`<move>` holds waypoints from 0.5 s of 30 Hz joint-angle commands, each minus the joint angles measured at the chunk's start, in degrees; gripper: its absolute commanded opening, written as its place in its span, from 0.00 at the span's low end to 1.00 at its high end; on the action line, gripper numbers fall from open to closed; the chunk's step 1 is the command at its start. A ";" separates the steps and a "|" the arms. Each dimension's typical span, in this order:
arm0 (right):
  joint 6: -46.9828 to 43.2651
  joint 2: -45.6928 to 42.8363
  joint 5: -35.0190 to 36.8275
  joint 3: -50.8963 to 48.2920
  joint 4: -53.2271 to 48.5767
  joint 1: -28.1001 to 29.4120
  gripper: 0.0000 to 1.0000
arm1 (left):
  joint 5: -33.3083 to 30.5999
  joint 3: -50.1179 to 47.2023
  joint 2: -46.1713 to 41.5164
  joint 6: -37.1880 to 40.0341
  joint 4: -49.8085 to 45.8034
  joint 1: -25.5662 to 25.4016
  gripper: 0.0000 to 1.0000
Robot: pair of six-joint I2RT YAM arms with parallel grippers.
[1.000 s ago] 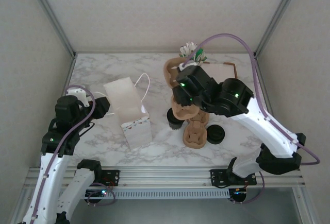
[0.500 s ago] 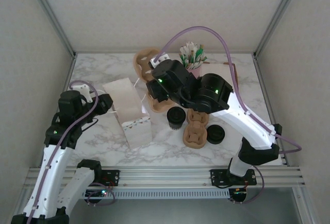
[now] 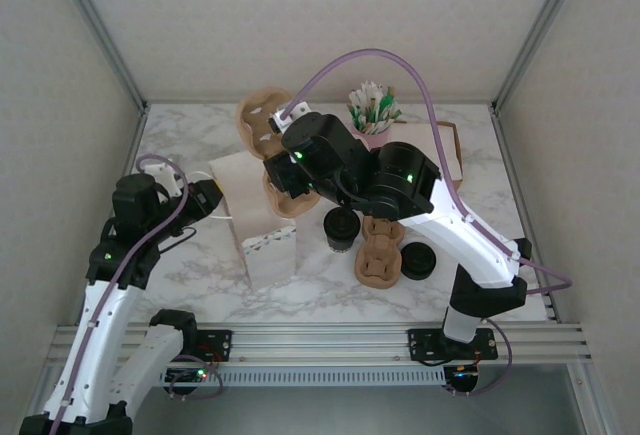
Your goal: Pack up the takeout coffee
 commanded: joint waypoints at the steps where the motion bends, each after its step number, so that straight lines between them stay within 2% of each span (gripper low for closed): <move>1: -0.27 0.81 -0.51 1.53 1.60 0.59 0.41 | 2.41 -1.22 -1.70 -5.50 4.29 -1.36 0.15; 3: -0.13 0.95 -0.50 1.38 1.59 0.63 0.41 | 2.70 -1.78 -2.10 -6.96 5.92 -2.28 0.11; 15: 2.67 3.65 1.89 0.77 2.71 0.60 0.41 | -0.75 -0.58 0.38 -7.93 8.49 -8.18 0.06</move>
